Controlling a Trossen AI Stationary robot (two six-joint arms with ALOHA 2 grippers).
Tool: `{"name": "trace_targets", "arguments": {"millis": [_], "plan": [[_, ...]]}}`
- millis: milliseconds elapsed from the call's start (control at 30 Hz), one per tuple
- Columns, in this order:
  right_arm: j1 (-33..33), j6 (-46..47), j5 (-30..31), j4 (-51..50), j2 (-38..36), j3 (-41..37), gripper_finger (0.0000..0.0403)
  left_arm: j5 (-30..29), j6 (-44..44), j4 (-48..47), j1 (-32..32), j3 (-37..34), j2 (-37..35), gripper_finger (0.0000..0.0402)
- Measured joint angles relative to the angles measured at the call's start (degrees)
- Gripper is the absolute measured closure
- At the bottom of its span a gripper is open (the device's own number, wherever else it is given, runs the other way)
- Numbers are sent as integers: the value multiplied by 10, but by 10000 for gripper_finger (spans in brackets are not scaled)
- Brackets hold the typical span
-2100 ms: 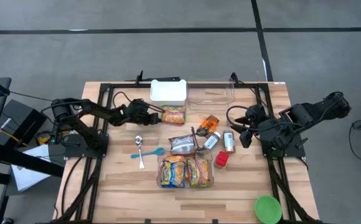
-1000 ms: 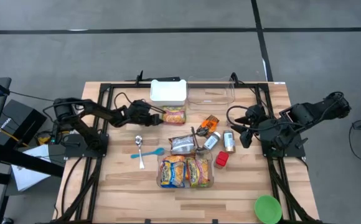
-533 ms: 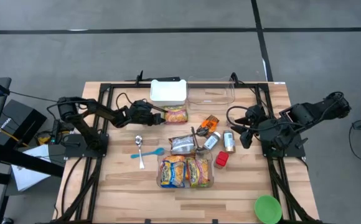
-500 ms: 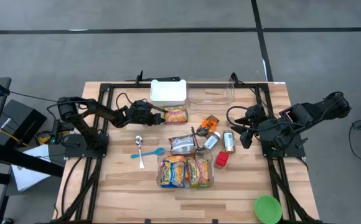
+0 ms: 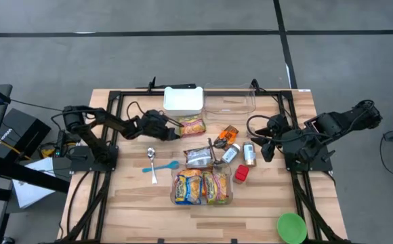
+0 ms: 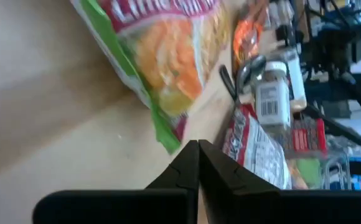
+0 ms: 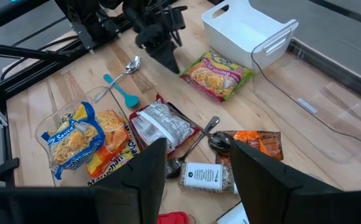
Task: Pick & Place Food Item
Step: Put the green noodle pack into the bottom transparent bin
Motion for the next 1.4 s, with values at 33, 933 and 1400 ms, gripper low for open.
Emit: {"name": "trace_targets", "arguments": {"millis": [33, 933, 1400], "plan": [[0, 0, 0, 0, 0, 0, 232, 5, 0, 0, -4, 0, 0, 401], [7, -15, -14, -2, 0, 0, 232, -49, -18, -87, 6, 22, -4, 240], [6, -12, -13, -19, 0, 0, 232, -88, -15, -61, -1, 25, 12, 253]]}}
